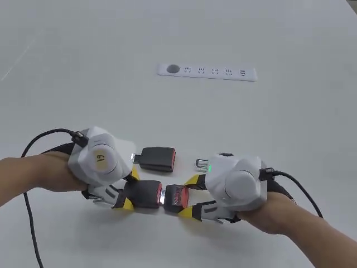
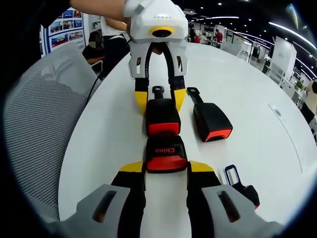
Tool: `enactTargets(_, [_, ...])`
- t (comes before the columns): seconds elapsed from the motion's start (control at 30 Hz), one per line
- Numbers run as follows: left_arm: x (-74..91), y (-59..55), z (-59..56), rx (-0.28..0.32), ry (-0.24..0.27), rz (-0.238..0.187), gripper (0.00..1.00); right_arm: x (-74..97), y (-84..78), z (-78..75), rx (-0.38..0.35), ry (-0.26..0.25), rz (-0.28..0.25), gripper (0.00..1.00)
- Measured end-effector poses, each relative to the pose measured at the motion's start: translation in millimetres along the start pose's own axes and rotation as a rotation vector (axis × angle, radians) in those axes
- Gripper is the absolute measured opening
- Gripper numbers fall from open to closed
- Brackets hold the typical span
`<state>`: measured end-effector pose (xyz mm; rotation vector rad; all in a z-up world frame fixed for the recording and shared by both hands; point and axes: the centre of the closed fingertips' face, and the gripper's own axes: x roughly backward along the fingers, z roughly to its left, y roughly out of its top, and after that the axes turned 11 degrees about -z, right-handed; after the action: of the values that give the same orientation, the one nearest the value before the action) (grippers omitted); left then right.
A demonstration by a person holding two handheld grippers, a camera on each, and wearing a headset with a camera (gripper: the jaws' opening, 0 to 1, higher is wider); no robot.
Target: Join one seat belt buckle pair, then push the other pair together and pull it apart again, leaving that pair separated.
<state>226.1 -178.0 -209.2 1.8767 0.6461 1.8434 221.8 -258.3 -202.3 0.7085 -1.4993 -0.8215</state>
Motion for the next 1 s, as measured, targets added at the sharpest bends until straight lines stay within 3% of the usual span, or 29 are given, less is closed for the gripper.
enactTargets(0.4, [3.5, -1.9, 3.5, 0.008, 0.048, 0.025, 0.39, 0.8, -4.6, -1.1, 0.035, -0.007, 0.038, 0.35])
enactTargets(0.63, [7.5, -7.0, -1.4, 0.024, 0.064, 0.034, 0.41, 5.1, -5.5, -1.9, 0.023, -0.024, 0.04, 0.39])
enactTargets(1.0, [25.0, -7.2, 2.2, 0.06, 0.108, 0.023, 0.45, 24.8, -0.5, -10.1, 0.001, -0.07, 0.026, 0.46])
